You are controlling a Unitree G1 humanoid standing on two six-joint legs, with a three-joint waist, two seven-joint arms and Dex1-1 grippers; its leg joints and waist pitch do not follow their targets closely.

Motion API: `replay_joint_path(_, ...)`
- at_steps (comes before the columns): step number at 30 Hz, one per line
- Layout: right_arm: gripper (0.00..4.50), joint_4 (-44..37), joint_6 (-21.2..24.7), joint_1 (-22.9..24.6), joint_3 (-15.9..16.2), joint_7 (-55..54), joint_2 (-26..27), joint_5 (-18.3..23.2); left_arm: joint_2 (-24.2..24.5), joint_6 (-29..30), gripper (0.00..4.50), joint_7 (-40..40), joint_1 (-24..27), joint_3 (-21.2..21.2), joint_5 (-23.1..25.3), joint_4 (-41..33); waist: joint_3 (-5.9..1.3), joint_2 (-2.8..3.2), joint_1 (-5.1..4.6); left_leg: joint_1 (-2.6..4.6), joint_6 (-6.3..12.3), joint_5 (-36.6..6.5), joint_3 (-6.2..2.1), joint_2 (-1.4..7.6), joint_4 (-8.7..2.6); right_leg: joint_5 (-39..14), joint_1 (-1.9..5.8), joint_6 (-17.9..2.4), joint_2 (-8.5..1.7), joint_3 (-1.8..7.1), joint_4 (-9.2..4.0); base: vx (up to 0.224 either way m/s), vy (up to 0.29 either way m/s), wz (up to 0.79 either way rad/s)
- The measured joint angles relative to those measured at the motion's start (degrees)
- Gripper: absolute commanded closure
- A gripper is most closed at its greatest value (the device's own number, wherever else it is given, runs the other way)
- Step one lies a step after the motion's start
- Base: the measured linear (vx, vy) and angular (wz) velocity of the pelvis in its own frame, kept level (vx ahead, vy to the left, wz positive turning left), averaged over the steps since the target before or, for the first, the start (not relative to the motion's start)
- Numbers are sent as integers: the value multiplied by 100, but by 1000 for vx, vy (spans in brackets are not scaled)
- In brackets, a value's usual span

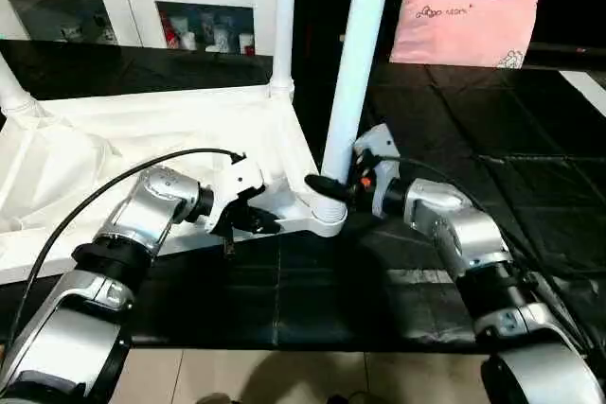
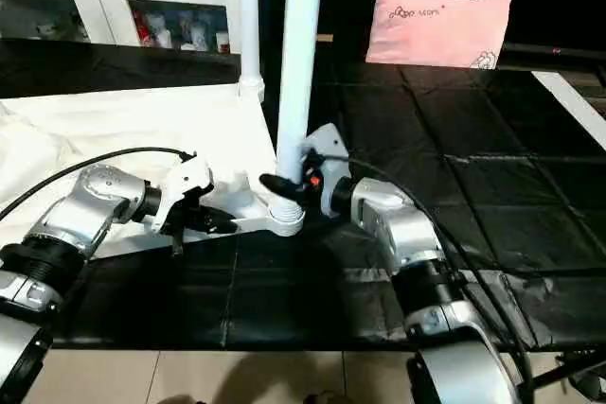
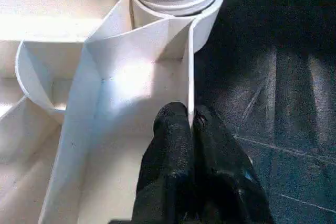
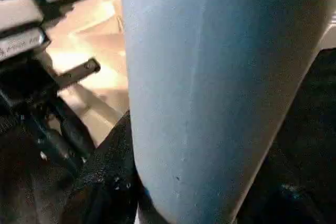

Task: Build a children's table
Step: Insert table leg to table base

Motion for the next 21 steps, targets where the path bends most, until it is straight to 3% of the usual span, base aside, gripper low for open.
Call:
replay_joint_path(3, 259, 203, 139, 17, -339, -7, 33, 329, -51, 11, 450, 37, -5, 26, -1, 5, 1, 2, 26, -5, 0, 0, 0, -2, 0, 10, -1, -16, -1, 0, -3, 0, 0, 0)
replay_joint_path(9, 259, 170, 32, 257, -574, -38, 65, 553, -148, 23, 450, 83, -43, 59, -16, 100, 4, 15, 63, -8, 0, 0, -1, -2, 0, 10, -2, -17, -2, -1, -5, 0, 0, 0)
replay_joint_path(16, 259, -36, -748, 882, -741, 13, 237, 660, -266, 22, 450, 140, -119, 58, -49, 308, -7, 62, 185, 0, 2, -2, -1, -3, -1, 9, 5, -16, -3, -2, -7, 0, 0, 0)
replay_joint_path(21, 259, -144, -1247, 1191, -667, 58, 216, 638, -339, 9, 450, 154, -174, 57, -46, 419, -8, 79, 199, 2, 3, -3, -3, -4, -2, 8, 13, -14, -3, -2, -12, 0, 0, 0)
